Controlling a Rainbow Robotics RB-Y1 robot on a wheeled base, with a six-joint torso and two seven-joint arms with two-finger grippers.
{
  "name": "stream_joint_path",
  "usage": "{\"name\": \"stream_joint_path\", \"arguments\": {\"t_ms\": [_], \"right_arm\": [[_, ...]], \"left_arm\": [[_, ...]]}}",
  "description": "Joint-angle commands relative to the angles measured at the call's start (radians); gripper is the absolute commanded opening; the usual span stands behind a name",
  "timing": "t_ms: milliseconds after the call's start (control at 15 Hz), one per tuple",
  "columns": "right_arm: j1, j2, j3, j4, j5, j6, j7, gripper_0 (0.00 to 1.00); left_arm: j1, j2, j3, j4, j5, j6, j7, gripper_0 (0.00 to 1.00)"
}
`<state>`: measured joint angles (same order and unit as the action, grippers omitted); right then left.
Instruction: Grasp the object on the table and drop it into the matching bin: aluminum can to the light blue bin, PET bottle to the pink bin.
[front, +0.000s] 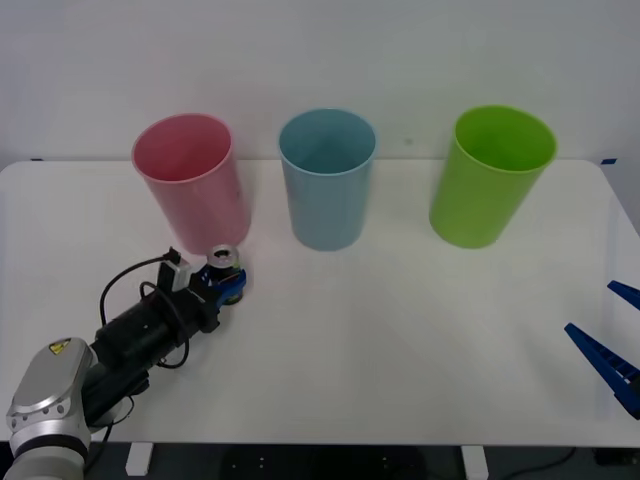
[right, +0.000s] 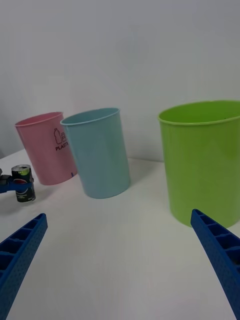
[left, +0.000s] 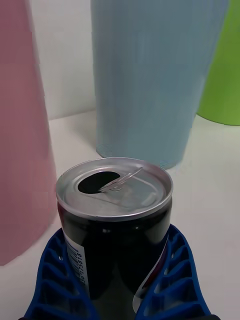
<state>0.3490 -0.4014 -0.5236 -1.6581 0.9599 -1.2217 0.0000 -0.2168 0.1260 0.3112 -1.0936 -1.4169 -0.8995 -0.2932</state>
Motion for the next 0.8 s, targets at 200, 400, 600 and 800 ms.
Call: {"name": "stream_joint_path", "arguments": {"t_ms": [200,400,600,800], "right_arm": [[0.0,0.0,0.0,0.0,0.0,0.0,0.0,1.0],[0.0,0.0,0.0,0.0,0.0,0.0,0.0,1.0],[0.0,0.0,0.0,0.0,0.0,0.0,0.0,1.0],[0.0,0.0,0.0,0.0,0.0,0.0,0.0,1.0]], "left_arm": [[0.017,0.08,0.003,-0.005,0.058,-0.045,0.048,0.0],[0.022,0.144,0.003,-0.02,0.096,-0.11,0.14,0.0],[0.043,0.172,0.003,-0.083,0.159,-0.131,0.195,0.0],[0.085,0.172,0.002,-0.184,0.243,-0.133,0.207,0.0]]}}
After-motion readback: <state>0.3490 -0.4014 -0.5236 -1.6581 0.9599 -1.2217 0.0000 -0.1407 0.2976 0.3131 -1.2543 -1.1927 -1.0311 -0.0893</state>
